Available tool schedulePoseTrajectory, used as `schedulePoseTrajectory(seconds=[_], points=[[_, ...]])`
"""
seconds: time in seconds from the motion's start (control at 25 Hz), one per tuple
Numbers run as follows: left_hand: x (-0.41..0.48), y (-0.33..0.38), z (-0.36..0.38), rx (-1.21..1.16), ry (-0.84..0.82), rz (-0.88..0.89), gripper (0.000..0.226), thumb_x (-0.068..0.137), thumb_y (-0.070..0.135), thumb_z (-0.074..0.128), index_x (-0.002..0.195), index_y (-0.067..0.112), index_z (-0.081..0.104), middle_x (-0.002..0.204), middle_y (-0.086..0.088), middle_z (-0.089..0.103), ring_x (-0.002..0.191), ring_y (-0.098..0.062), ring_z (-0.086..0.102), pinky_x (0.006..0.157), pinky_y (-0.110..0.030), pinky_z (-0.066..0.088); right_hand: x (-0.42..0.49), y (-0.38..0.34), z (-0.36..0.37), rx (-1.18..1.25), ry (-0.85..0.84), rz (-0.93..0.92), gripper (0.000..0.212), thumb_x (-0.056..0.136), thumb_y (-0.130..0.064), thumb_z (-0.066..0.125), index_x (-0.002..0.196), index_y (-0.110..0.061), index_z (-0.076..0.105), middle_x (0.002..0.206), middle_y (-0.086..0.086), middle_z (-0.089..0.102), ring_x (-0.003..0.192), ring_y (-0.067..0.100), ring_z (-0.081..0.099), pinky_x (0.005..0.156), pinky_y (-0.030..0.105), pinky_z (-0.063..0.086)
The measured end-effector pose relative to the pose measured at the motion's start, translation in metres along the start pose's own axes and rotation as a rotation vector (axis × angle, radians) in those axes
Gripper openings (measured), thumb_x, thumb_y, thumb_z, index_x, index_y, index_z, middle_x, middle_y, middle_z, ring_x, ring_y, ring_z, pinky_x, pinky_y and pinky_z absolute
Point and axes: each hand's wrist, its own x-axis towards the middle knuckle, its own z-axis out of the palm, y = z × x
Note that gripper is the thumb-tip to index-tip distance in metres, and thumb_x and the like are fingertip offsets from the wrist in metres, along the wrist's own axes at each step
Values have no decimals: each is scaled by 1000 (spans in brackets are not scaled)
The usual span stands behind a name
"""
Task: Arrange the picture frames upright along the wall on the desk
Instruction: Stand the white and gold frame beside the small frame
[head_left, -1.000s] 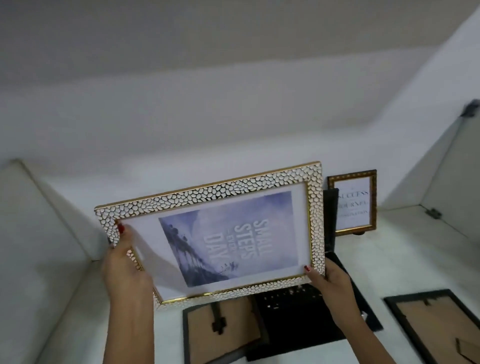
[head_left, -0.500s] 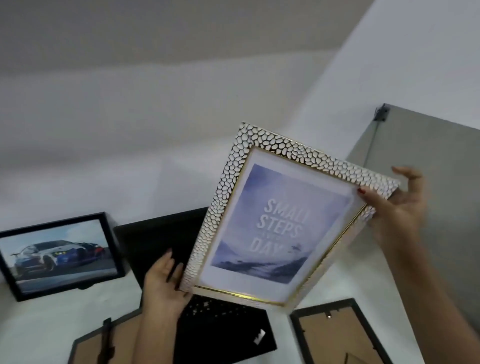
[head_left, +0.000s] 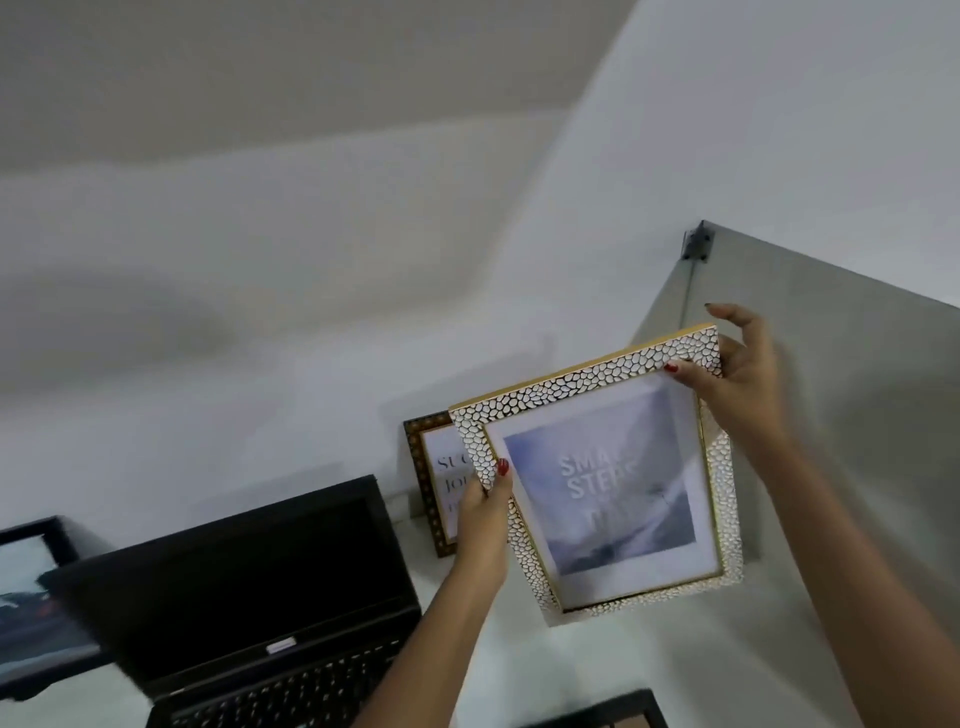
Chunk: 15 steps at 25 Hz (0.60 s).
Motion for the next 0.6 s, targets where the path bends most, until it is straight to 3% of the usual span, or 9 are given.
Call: schedulePoseTrajectory(seconds=[0.08, 0.2, 0.24, 0.36, 0.44, 0.6], points=[[22, -9, 28, -50, 16, -38, 21, 91, 23, 50, 111, 18, 57, 123, -9, 62, 112, -26, 58, 103, -46, 43, 21, 37, -10, -203, 110, 62, 61, 63, -38, 74, 115, -24, 45, 71, 0, 51, 63, 7, 47, 57, 14, 41], [51, -22, 59, -110, 20, -77, 27, 92, 20, 50, 117, 13, 56, 122, -8, 61, 112, -27, 57, 101, -42, 45, 36, 81, -17, -444, 169, 102, 50, 76, -27, 68, 119, -15, 46, 108, 6, 61, 96, 20, 58, 83, 38, 49], [62, -25, 66, -107, 23, -80, 30, 91, 20, 51, 120, 11, 54, 124, -8, 60, 114, -28, 56, 102, -43, 43, 36, 94, -18, -475, 152, 103, 52, 77, -24, 67, 122, -15, 44, 117, 4, 58, 105, 20, 55, 90, 36, 45], [99, -29, 83, -46, 20, -74, 26, 90, 22, 54, 114, 13, 56, 126, -11, 59, 116, -29, 55, 105, -48, 40, 24, 140, -21, -452, 31, 234, 83, 76, -20, 68, 141, -16, 17, 149, 4, 27, 135, 17, 25, 112, 36, 23], [120, -27, 92, -12, 25, -94, 25, 90, 22, 54, 114, 14, 55, 125, -10, 59, 116, -28, 55, 105, -47, 41, 14, 173, -22, -476, -85, 297, 95, 76, -18, 69, 143, -17, 2, 156, 6, -1, 142, 15, -3, 116, 34, 5], [150, -26, 113, 23, 15, -116, 31, 90, 22, 54, 119, 9, 53, 113, -4, 60, 108, -23, 55, 97, -36, 43, 3, 208, -17, -536, -217, 266, 93, 75, -9, 69, 135, -25, 0, 153, 9, -11, 139, 16, -16, 114, 32, 2]])
